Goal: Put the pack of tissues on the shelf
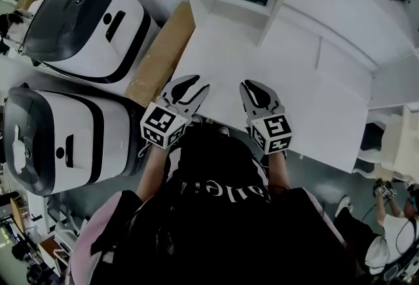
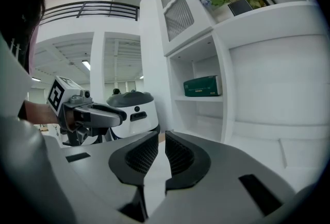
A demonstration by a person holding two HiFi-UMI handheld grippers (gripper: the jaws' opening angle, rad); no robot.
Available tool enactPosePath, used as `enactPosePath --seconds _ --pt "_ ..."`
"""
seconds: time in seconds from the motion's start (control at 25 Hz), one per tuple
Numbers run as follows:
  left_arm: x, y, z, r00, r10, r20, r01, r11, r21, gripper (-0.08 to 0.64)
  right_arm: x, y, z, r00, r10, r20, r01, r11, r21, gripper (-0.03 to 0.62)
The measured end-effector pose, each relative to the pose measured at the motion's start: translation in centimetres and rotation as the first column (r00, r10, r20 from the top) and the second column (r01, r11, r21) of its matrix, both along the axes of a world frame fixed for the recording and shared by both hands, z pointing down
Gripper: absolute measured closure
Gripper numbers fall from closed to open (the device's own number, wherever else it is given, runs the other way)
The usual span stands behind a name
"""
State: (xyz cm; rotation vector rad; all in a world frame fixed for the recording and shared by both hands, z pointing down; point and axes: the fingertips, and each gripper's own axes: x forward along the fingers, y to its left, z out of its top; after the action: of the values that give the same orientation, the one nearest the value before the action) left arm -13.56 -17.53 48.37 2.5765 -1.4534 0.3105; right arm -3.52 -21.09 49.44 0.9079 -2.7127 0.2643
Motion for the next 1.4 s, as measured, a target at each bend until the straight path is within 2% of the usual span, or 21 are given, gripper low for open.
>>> enactPosePath --seconds 0.12,0.28,0.56,0.96,1.2,1.4 --pt "-0.3 0.3 -0.2 1.0 -0.013 0.001 0.013 1.0 0.004 0.464 -0.1 0.2 -0.3 1.0 -0.008 0.002 0.008 1.0 0.011 0.522" --pt "-0.4 0.6 -0.3 1.0 -0.018 0.001 0.018 1.0 0.017 0.504 -0.1 0.5 -0.3 1.0 -0.019 -0.007 0.019 1.0 0.019 0.522" --pt "-0.3 1.2 -0.4 1.0 -0.017 -0.004 0.017 1.0 0.024 0.52 -0.4 0.6 -0.1 0.999 -0.042 -0.024 0.043 0.999 0.028 0.525" --pt "-2.4 2.3 0.2 0.998 -0.057 -0.037 0.057 0.998 0.0 0.525 -1.7 1.1 0.6 0.997 -0.07 -0.044 0.071 0.997 0.017 0.525" --pt "-2.5 2.8 0.5 0.998 -0.043 -0.038 0.043 0.999 -0.012 0.529 -2.4 1.7 1.0 0.995 -0.083 -0.058 0.084 0.996 0.011 0.525" --pt "-3.1 3.2 0.9 0.996 -0.045 -0.072 0.043 0.998 -0.038 0.529 -3.1 1.8 1.2 0.994 -0.089 -0.063 0.089 0.996 0.005 0.525"
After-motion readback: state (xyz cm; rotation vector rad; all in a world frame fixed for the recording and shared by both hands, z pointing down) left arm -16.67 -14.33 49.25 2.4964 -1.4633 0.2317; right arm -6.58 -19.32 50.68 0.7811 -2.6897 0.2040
